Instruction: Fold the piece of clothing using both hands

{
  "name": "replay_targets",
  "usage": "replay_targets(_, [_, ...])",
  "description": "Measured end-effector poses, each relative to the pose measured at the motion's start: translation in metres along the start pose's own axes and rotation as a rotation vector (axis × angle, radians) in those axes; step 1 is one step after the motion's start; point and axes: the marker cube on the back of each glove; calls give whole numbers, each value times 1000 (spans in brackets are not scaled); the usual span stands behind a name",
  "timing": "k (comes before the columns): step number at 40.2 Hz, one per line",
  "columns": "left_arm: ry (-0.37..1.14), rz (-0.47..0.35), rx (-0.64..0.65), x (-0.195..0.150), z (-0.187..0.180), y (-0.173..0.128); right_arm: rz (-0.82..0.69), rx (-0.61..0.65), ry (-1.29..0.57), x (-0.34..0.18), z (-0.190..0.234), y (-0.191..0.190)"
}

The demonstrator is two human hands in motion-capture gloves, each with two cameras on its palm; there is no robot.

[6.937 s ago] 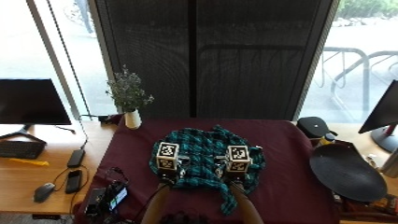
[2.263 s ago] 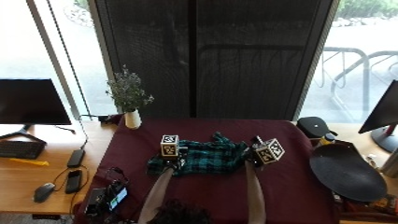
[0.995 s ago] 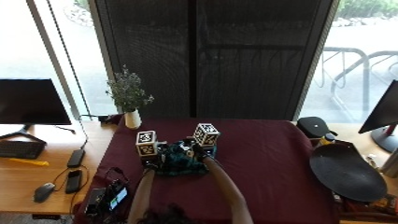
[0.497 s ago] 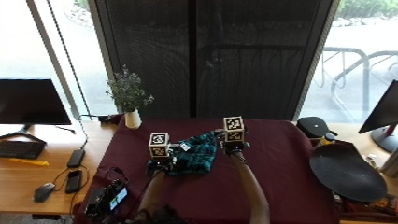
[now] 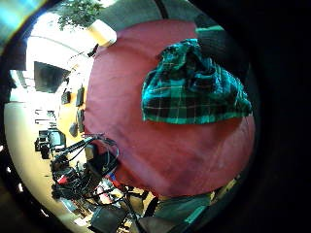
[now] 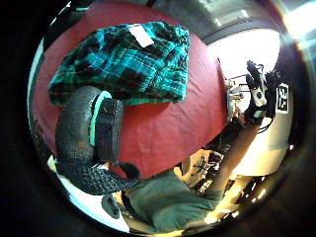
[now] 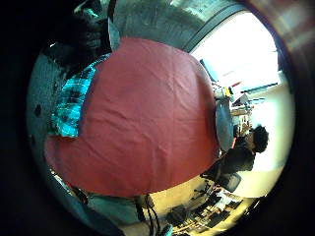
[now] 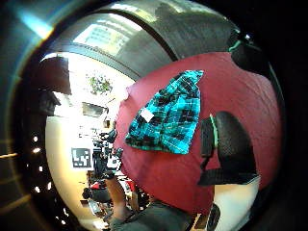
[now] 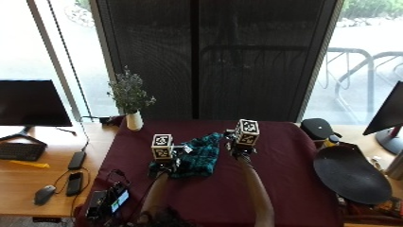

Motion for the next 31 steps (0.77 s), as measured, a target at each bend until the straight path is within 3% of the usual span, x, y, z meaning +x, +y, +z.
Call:
replay_targets(9, [5, 53, 18, 14, 5, -5, 8, 51, -36, 8, -8, 3])
replay_targets(18, [-8, 33, 6, 16, -1, 2, 1, 114, -101, 4, -17, 8])
replay_targets(22, [-34, 6, -1, 16, -18, 20, 5, 125, -111, 2, -19, 10])
replay_targets(27, [1, 42, 19, 17, -3, 3, 11, 125, -120, 1, -16, 9])
replay_targets(31, [-14, 29, 17, 17, -10, 9, 6, 128, -118, -1, -17, 11])
